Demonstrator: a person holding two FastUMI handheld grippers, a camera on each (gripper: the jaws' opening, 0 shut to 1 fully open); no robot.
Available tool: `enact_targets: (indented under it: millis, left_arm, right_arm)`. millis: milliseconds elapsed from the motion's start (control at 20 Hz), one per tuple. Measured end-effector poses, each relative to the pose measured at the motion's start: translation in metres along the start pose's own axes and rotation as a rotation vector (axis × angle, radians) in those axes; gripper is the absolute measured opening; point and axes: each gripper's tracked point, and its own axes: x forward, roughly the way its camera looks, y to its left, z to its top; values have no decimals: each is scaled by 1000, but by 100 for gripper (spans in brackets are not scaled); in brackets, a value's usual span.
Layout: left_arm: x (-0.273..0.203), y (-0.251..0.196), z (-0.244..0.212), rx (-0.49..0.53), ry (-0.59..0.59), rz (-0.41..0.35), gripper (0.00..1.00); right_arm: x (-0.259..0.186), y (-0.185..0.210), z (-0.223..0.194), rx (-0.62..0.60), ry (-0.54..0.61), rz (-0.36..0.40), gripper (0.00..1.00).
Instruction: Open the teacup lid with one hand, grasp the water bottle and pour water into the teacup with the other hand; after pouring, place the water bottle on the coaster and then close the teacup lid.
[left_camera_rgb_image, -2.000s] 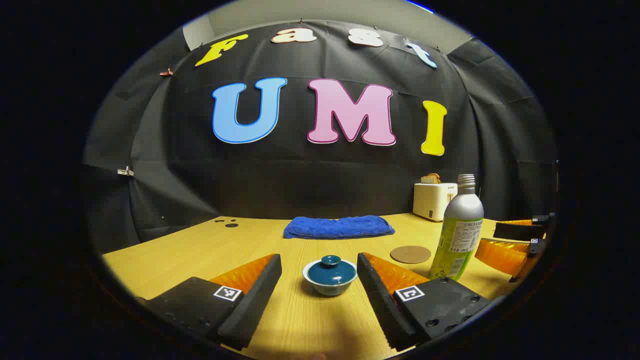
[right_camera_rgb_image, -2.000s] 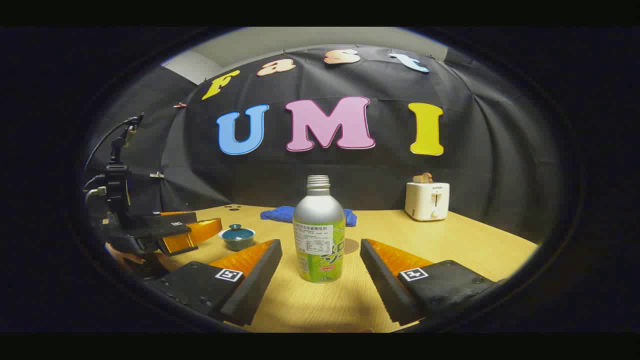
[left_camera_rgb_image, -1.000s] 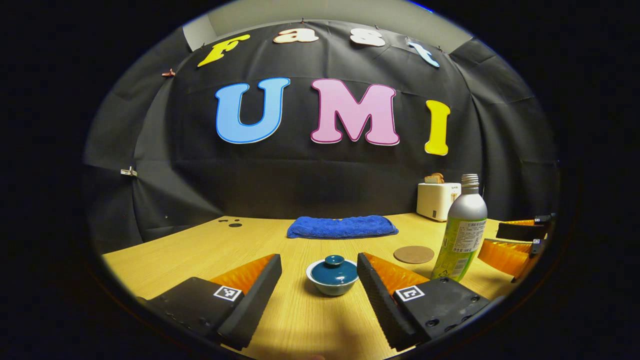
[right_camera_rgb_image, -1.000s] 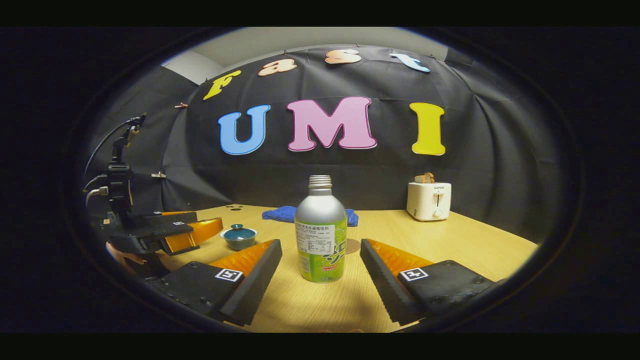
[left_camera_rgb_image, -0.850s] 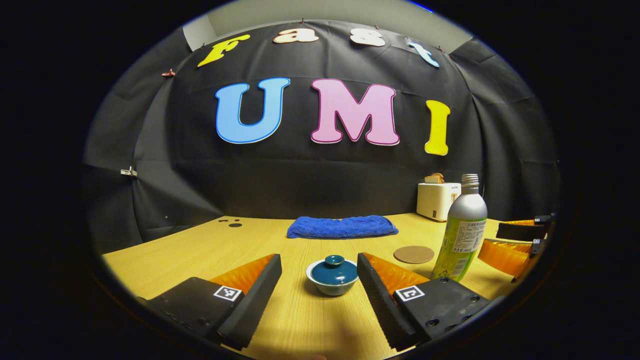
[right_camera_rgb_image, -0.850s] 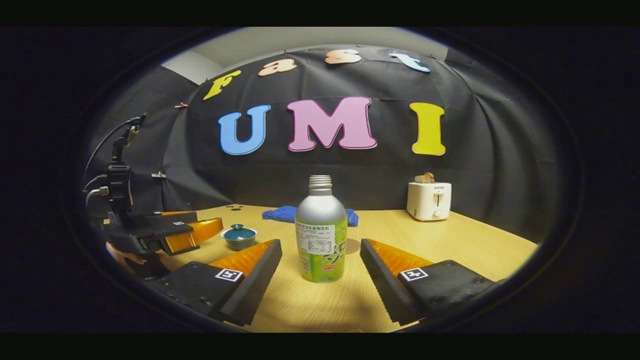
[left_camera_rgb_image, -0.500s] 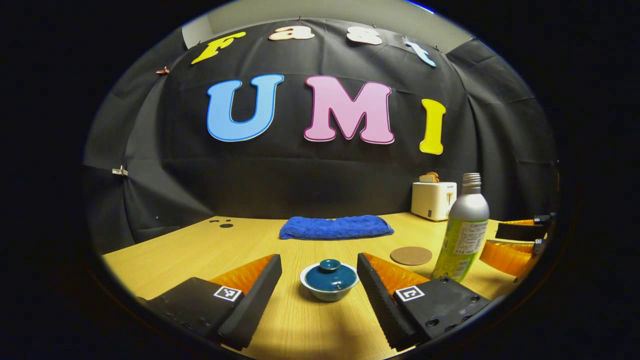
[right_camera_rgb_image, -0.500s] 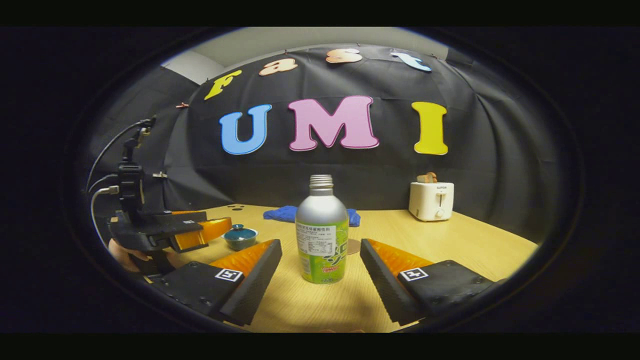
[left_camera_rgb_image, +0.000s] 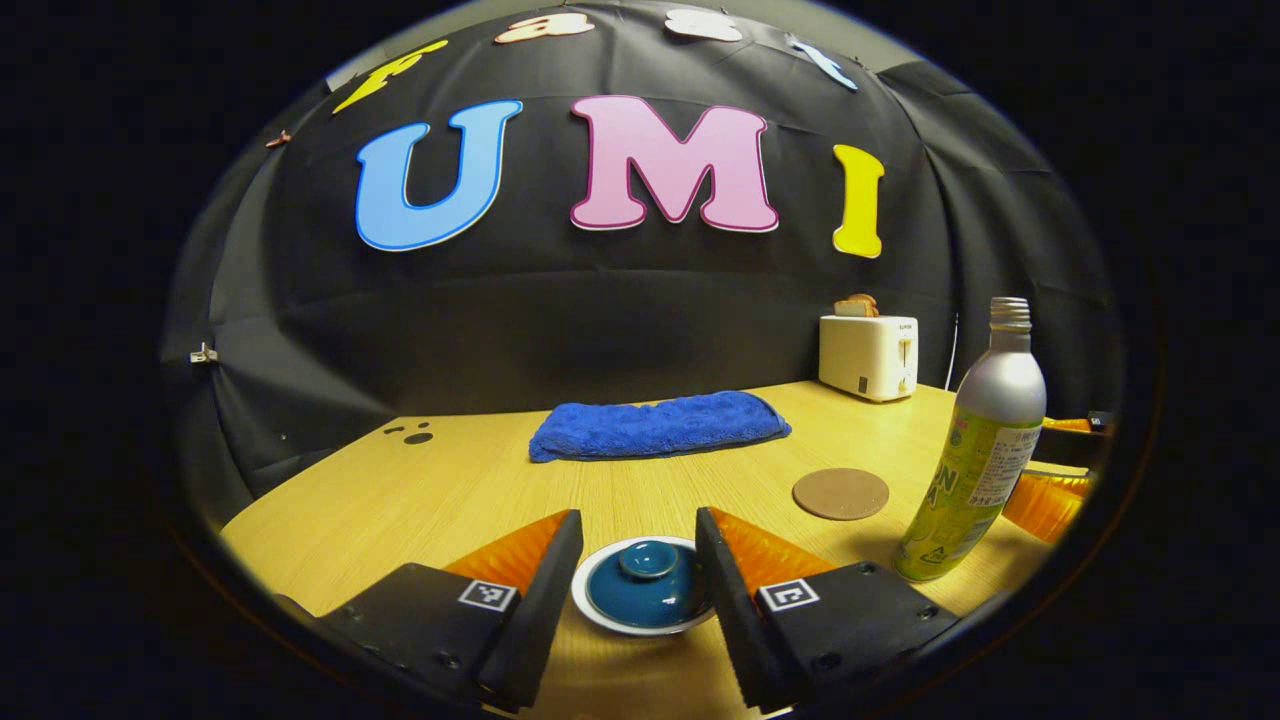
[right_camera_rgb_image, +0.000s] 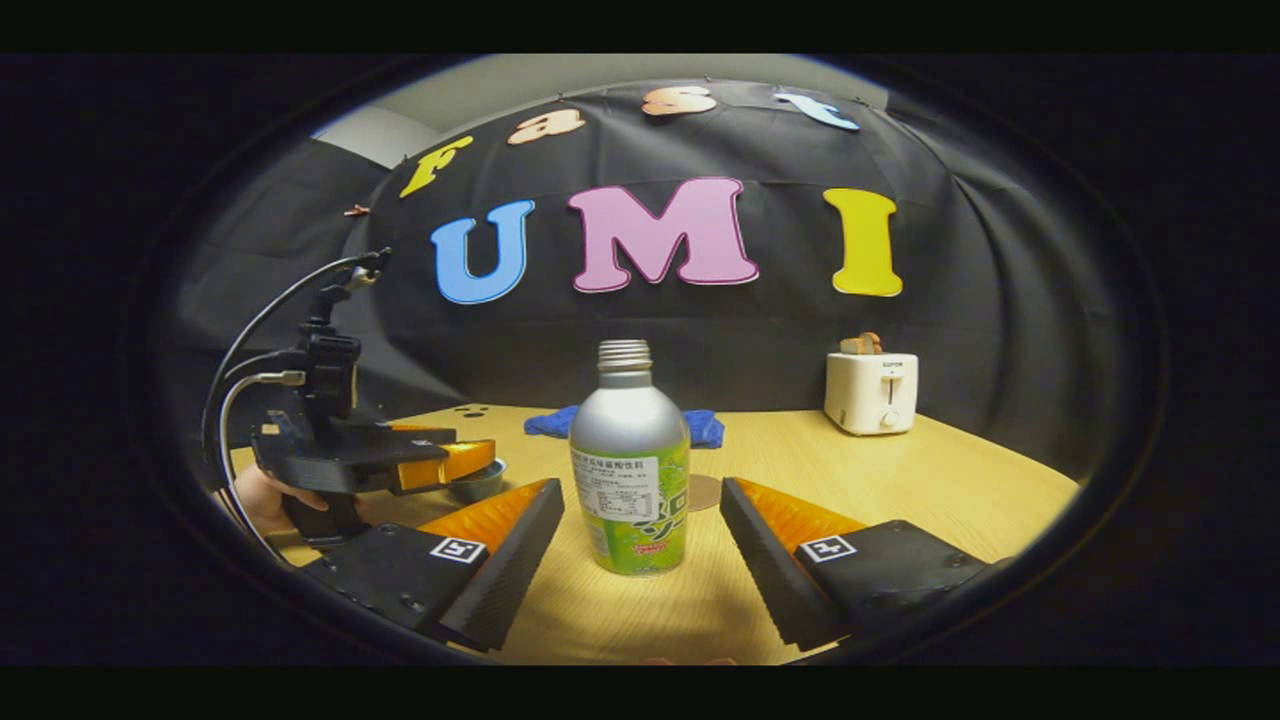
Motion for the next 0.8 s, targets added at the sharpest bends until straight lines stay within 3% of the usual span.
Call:
enact_targets:
  millis: [100, 300, 600, 800]
  left_arm:
    - [3, -2, -2, 10, 22, -7, 60]
    - [7, -6, -7, 38, 54, -4, 43]
    - [7, -2, -6, 39, 52, 28, 33]
    - [3, 5, 3, -9, -11, 63, 29]
  right_arm:
    - [7, 2, 2, 20, 6, 4, 98]
    - [15, 4, -2, 38, 18, 17, 99]
    - [24, 6, -3, 22, 29, 24, 99]
    - [29, 2, -2, 6, 27, 19, 99]
